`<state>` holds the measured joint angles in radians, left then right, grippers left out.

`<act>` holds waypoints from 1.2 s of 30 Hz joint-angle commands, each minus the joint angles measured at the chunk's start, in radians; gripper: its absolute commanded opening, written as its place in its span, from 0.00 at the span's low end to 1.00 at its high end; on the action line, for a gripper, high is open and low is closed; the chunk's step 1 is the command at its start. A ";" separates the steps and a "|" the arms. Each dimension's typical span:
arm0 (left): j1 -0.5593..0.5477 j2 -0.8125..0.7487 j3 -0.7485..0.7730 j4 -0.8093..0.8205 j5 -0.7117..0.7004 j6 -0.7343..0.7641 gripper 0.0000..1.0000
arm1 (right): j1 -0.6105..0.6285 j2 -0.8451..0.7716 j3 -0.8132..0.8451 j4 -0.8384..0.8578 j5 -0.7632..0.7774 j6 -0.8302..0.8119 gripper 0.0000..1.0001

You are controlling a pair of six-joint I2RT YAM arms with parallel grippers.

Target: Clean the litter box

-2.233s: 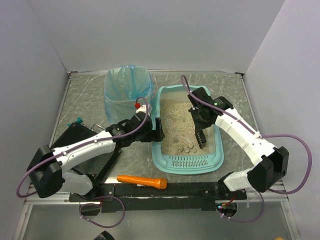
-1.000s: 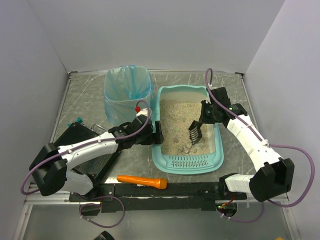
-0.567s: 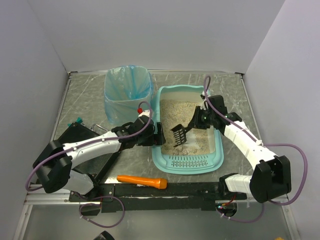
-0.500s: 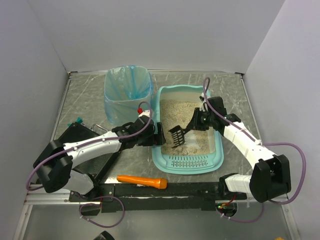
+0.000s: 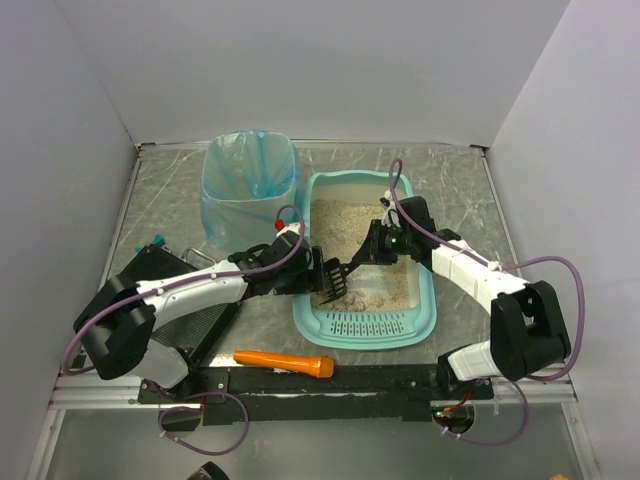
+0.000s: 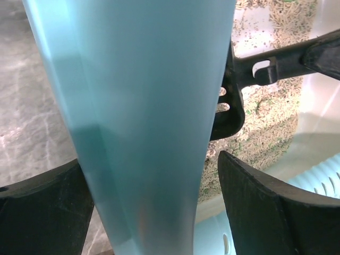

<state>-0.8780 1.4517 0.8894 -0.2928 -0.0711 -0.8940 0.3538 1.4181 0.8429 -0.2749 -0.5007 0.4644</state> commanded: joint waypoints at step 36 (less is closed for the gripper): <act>-0.012 -0.244 -0.053 0.076 -0.029 -0.122 0.99 | -0.154 -0.597 -0.344 0.220 0.048 0.440 0.00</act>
<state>-0.8822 1.2720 0.8322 -0.3183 -0.1024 -0.9936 0.2188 0.8768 0.5079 -0.1177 -0.4782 0.8490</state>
